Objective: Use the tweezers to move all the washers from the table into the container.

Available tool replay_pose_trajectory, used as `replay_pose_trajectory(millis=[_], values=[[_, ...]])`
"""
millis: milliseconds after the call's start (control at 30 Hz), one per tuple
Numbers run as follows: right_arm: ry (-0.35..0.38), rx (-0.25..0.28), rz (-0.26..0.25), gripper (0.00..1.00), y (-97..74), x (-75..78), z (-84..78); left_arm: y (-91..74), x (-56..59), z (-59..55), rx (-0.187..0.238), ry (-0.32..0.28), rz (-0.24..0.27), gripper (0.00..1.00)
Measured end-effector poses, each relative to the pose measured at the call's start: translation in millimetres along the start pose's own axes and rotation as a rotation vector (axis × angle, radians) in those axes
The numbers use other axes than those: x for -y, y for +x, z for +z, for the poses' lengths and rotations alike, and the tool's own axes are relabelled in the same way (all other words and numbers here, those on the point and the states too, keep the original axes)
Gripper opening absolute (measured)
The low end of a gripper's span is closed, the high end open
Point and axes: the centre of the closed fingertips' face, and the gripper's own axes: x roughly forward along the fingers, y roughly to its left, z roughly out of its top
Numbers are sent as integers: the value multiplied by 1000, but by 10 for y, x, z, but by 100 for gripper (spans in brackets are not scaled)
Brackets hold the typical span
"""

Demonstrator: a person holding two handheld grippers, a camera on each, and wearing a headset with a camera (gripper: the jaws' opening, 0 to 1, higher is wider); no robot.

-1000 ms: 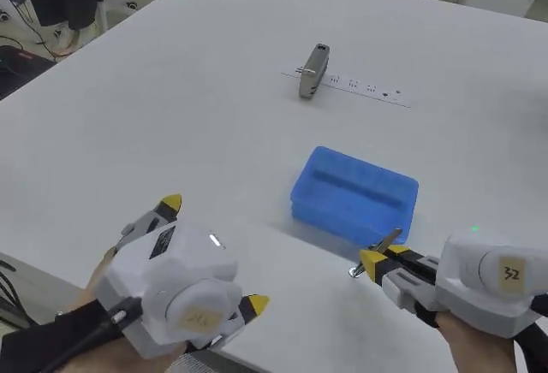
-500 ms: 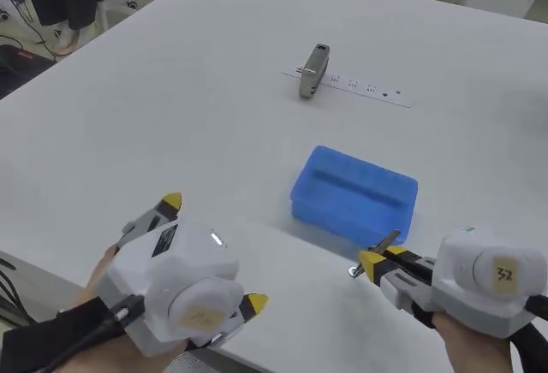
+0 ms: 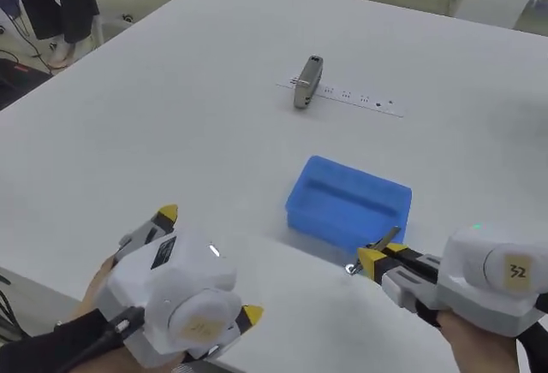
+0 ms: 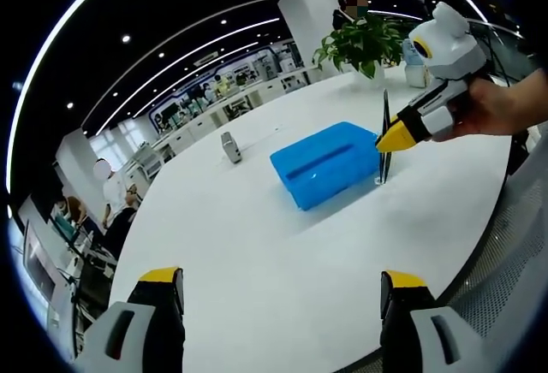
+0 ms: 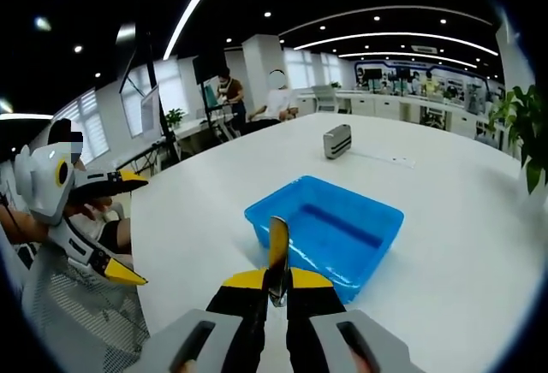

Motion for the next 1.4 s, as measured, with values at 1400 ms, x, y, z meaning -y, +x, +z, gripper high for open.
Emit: replay_pose_trajectory(millis=[1400], values=[[53, -55, -120, 4, 426, 425, 47, 49, 38, -153, -66, -3, -42, 96]])
